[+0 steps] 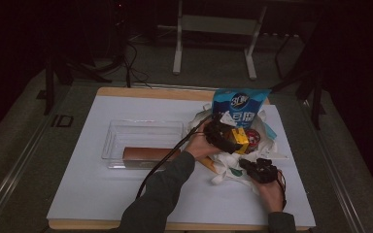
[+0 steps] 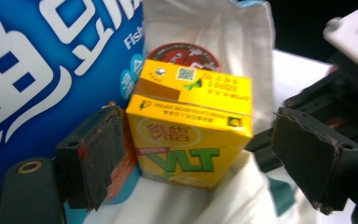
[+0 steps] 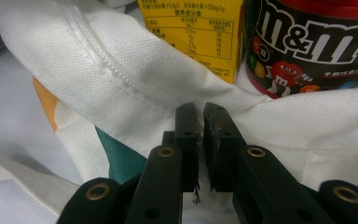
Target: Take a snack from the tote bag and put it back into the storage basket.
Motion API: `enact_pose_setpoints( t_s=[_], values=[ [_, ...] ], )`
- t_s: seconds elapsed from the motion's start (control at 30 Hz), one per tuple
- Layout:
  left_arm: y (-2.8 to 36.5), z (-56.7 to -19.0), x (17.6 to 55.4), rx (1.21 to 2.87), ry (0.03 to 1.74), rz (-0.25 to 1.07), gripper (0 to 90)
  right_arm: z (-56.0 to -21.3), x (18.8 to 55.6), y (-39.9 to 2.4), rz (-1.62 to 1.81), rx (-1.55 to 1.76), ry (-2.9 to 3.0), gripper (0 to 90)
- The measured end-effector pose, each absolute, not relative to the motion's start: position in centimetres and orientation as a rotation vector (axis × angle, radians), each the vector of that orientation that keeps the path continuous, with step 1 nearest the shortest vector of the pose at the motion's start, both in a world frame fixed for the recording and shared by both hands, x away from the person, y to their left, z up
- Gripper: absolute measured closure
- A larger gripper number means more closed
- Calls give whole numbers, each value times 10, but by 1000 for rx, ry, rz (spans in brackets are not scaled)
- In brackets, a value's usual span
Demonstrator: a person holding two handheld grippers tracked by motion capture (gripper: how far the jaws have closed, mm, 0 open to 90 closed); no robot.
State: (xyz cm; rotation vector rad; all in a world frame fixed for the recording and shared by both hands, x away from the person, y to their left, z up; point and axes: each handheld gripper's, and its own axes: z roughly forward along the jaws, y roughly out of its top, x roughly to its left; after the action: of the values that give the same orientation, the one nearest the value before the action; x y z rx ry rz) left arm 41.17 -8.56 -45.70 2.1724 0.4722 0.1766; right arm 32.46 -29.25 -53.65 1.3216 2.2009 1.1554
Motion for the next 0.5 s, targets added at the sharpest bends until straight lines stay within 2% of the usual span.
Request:
enact_pose_setpoints(
  t_s=[0.5],
  values=[
    [-92,-465,420,2194,453,154,154,-537,324,-293,1158,1324,2201,842]
  ],
)
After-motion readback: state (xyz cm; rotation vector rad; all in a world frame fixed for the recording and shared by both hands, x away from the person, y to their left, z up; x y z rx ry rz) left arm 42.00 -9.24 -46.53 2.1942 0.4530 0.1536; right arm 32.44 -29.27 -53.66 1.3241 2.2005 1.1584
